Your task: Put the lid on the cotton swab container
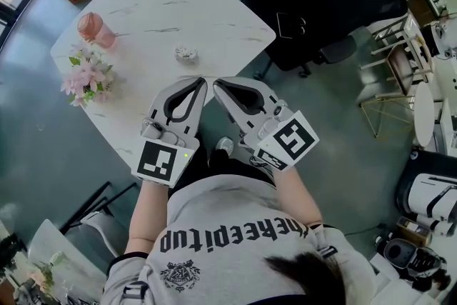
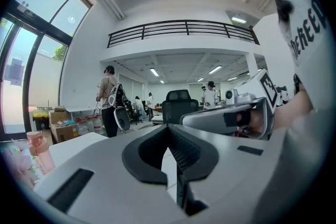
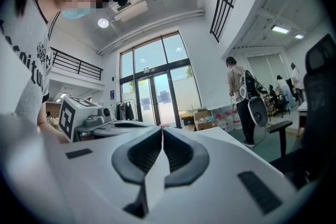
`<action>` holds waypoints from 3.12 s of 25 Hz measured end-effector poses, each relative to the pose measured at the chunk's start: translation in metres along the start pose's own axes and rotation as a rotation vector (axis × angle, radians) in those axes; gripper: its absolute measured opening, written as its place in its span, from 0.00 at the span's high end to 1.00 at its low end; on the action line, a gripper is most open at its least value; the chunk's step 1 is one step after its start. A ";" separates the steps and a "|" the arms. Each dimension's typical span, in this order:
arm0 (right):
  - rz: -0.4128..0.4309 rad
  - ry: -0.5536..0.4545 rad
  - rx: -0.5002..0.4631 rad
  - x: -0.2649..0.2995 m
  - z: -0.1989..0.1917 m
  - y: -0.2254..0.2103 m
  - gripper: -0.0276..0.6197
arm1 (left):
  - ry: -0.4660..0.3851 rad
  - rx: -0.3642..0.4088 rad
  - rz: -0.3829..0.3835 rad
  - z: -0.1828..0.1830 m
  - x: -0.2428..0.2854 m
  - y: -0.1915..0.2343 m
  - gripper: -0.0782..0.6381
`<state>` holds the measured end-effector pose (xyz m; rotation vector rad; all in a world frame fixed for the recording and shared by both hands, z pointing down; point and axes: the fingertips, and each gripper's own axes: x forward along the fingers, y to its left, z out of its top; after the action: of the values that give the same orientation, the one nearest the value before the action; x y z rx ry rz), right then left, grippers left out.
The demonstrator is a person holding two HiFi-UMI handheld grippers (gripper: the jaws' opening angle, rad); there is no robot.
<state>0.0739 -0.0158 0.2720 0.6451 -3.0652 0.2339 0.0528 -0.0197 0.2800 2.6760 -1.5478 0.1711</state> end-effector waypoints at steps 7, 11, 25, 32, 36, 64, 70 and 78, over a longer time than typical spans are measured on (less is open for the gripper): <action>-0.051 0.004 0.007 0.018 0.001 -0.010 0.94 | -0.006 -0.002 -0.027 0.002 0.007 0.029 0.87; -0.089 0.005 0.013 0.028 0.000 -0.016 0.94 | -0.005 0.004 -0.056 0.002 0.011 0.044 0.87; -0.222 0.015 0.055 0.055 -0.007 -0.036 0.94 | 0.033 0.025 -0.181 -0.014 0.022 0.090 0.87; -0.271 0.047 0.071 0.065 -0.019 -0.041 0.94 | 0.072 0.051 -0.222 -0.041 0.030 0.107 0.87; -0.281 0.073 0.079 0.073 -0.031 -0.044 0.94 | 0.082 0.033 -0.234 -0.058 0.035 0.118 0.87; -0.306 0.191 0.122 0.101 -0.080 -0.067 0.94 | 0.220 0.033 -0.358 -0.180 0.072 0.131 0.52; -0.312 0.203 0.128 0.099 -0.084 -0.072 0.94 | 0.251 0.017 -0.368 -0.198 0.080 0.130 0.49; -0.318 0.218 0.132 0.099 -0.092 -0.076 0.94 | 0.264 0.028 -0.390 -0.207 0.088 0.126 0.49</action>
<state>0.0104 -0.1107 0.3770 1.0243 -2.7075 0.4696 -0.0274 -0.1388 0.4939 2.7711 -0.9396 0.5048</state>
